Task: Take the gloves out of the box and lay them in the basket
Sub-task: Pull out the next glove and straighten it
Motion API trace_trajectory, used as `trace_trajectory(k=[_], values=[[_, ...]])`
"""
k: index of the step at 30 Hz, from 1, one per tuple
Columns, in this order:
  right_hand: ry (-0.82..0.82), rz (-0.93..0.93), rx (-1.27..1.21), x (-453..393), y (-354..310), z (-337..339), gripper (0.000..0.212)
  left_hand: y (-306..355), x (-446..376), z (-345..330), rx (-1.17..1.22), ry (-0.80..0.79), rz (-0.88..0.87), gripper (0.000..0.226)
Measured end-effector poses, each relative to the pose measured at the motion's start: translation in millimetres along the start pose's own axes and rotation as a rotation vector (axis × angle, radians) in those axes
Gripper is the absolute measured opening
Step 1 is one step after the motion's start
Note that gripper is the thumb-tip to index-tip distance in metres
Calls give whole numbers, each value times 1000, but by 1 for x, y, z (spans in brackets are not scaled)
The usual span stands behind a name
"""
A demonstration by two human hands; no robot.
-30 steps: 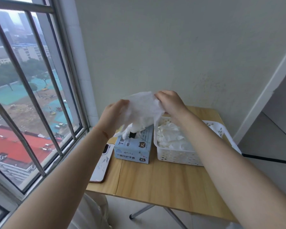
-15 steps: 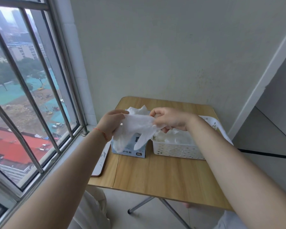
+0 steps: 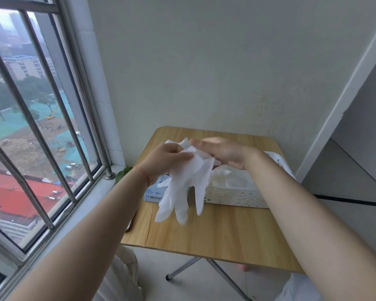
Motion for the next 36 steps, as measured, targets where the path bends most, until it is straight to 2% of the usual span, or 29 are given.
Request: trace_trajectory(k=[2,4,6,11,17,23,27,31,34,36], values=[[15,27,53,3,2,0,54,-3,2,1,56,0,42,42],[93,53,52,1,4,2,35,-5,4,0,79,-17,79,47],[217,57,39,-2,4,7,22,-7,6,2,66,-50,102,38],[398,77,145,1,-7,18,18,-10,6,9,-44,-153,141,27],[551,72,140,0,-17,18,13,-19,1,14,-211,-144,155,18],[693,-11,14,2,-10,32,23,-23,6,15,-149,-206,214,31],[734,-88,20,3,4,44,10,-26,3,16,98,-168,232,39],[771,-146,11,5,21,58,26,-16,-2,8,422,-125,261,29],[796,-180,-7,9,37,68,37,-8,-15,-3,452,-38,260,12],[787,-189,-47,13,47,72,26,-4,-27,-11,269,57,235,8]])
Point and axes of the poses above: each hand's wrist, its own x-axis away from the middle knuckle, its own z-axis out of the back of the hand, y = z × x, the point moved 4 cm from there along -x, towards the middle knuckle, and after that the axes turned 1 degree about y, right-handed, at the moved point
